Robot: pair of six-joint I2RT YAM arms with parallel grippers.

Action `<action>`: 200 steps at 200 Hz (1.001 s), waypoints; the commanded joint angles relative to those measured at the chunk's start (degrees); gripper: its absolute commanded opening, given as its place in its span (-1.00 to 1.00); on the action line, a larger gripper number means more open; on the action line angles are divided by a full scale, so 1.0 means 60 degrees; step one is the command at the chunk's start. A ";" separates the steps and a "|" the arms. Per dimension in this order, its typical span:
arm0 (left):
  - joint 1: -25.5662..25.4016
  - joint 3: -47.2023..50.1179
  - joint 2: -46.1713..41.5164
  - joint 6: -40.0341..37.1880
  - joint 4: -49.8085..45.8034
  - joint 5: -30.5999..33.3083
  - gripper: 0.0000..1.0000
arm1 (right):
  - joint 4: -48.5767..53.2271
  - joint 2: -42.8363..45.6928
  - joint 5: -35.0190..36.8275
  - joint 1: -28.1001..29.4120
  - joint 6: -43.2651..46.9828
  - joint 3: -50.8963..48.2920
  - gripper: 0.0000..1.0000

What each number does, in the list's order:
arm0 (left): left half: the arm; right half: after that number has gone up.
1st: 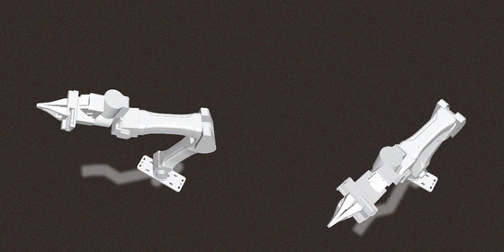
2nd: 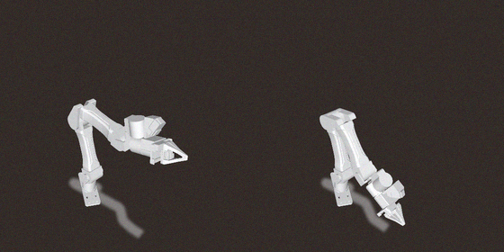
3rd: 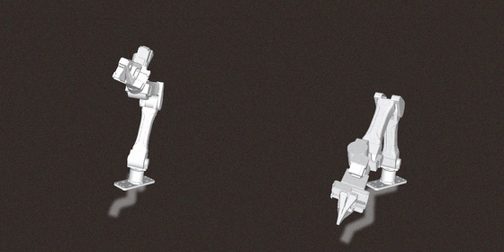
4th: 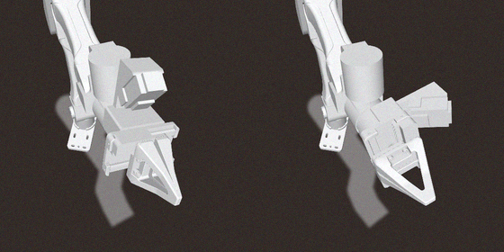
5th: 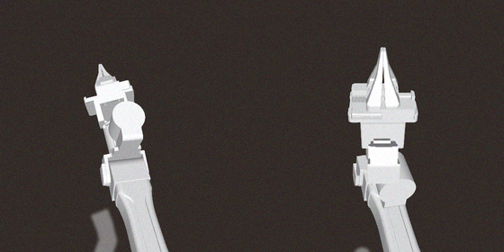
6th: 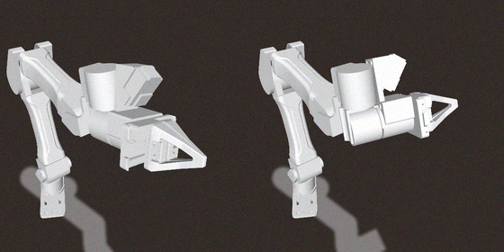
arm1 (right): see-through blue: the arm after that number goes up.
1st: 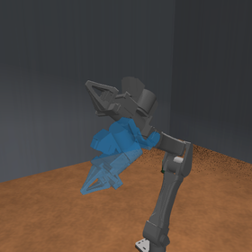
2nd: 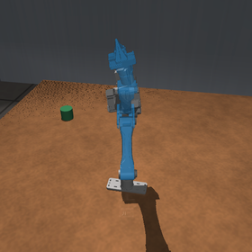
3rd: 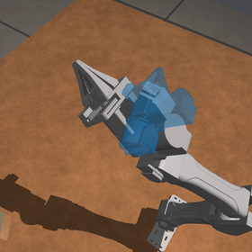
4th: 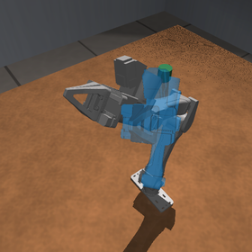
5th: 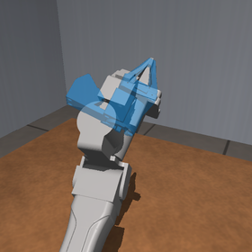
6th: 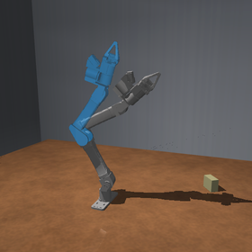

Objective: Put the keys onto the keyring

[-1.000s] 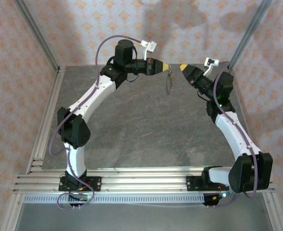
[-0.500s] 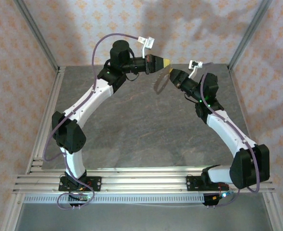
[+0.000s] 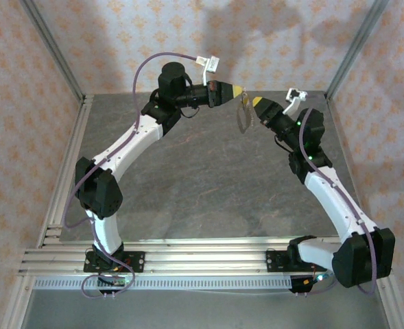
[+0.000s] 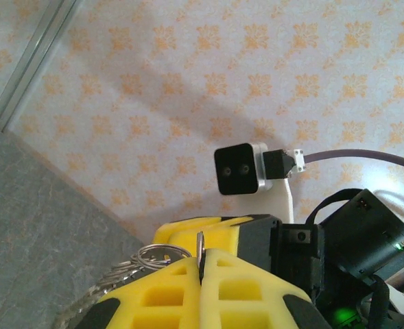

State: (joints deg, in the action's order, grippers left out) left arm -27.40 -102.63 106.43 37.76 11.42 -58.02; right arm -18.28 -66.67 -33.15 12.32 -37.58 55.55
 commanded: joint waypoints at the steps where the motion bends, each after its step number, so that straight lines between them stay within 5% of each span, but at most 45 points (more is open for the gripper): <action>1: -0.0103 0.0067 -0.0541 0.0138 0.0692 0.0043 -1.00 | 0.0001 0.0125 0.0204 -0.0008 0.0150 0.0391 -0.61; 200: -0.0154 0.0611 -0.0758 0.0554 0.1391 0.0704 -1.00 | -0.0708 -0.1048 -0.0059 0.1456 -0.0190 0.0915 -0.73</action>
State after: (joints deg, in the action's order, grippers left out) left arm -27.40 -99.61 104.71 39.94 15.05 -54.85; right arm -22.26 -74.28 -32.75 20.23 -40.29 59.92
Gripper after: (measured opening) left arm 0.043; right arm 0.136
